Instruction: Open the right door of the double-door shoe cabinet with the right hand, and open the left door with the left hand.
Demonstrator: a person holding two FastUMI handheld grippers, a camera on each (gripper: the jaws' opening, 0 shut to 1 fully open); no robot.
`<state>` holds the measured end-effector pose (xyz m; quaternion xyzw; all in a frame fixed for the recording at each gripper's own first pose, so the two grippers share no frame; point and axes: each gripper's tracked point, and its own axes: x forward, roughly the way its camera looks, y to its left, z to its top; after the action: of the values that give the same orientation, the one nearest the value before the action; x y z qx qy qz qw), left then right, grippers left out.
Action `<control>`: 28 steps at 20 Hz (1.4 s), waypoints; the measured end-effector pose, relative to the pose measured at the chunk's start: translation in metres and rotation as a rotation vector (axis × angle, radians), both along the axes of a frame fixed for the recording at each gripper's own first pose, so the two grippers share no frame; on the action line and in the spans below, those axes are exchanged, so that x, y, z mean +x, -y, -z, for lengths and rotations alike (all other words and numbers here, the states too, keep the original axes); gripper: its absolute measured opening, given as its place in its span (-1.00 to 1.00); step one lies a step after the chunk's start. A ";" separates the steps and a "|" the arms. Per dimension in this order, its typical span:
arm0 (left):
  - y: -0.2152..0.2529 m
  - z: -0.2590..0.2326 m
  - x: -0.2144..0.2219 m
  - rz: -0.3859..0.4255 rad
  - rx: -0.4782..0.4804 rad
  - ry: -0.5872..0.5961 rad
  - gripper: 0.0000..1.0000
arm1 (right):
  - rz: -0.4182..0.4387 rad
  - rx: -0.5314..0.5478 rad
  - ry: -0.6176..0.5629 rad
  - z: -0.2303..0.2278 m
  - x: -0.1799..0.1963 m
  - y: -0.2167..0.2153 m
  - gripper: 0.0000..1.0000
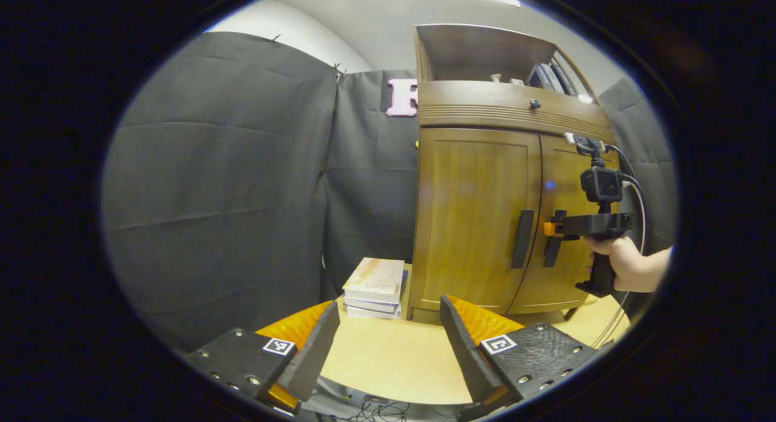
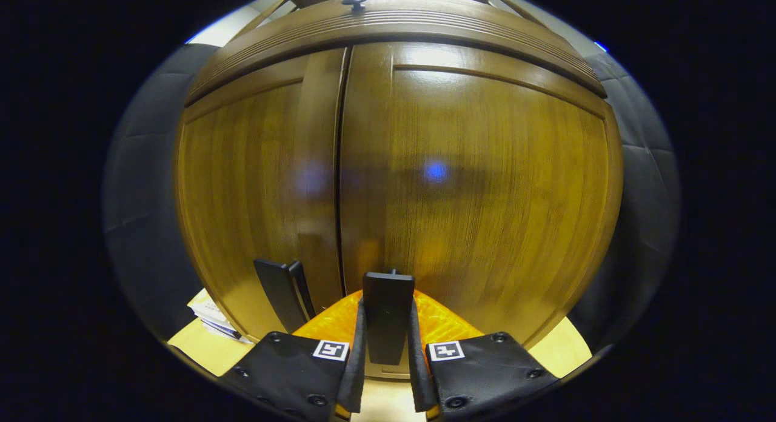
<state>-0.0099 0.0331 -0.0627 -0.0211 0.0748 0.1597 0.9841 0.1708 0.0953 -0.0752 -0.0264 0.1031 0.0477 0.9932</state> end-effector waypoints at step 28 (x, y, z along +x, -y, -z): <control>0.028 -0.047 -0.017 0.225 -0.031 0.111 0.90 | -0.099 0.018 -0.021 0.005 -0.102 0.031 -0.46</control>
<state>-0.0272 0.0053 -0.0157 -0.0367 0.0244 0.0455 0.9980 0.0690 0.0644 -0.0803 -0.0221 0.1117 0.0979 0.9887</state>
